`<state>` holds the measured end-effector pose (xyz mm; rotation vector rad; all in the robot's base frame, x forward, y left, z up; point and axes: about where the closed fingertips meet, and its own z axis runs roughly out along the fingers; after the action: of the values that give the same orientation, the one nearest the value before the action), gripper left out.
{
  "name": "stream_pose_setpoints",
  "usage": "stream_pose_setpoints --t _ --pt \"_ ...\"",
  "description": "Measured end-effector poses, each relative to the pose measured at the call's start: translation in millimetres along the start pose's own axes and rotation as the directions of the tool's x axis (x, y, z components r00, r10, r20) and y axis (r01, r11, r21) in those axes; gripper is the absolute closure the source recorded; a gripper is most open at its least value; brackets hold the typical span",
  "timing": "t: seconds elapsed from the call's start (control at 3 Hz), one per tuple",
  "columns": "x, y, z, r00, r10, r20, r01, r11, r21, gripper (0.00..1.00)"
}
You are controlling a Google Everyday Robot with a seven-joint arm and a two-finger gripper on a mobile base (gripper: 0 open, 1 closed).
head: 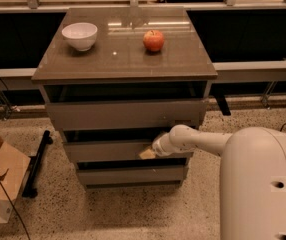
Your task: Open middle drawer
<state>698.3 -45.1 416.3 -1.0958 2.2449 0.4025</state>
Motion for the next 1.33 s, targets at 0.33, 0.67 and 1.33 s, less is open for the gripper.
stream_pose_setpoints --t 0.33,0.67,1.33 --pt "-2.1 0.0 -2.5 1.000 0.000 0.000 0.000 1.0000 0.000 0.61" --pt "-5.1 0.1 -6.3 1.000 0.000 0.000 0.000 1.0000 0.000 0.84" --pt "-7.2 0.1 -8.9 1.000 0.000 0.000 0.000 1.0000 0.000 0.51"
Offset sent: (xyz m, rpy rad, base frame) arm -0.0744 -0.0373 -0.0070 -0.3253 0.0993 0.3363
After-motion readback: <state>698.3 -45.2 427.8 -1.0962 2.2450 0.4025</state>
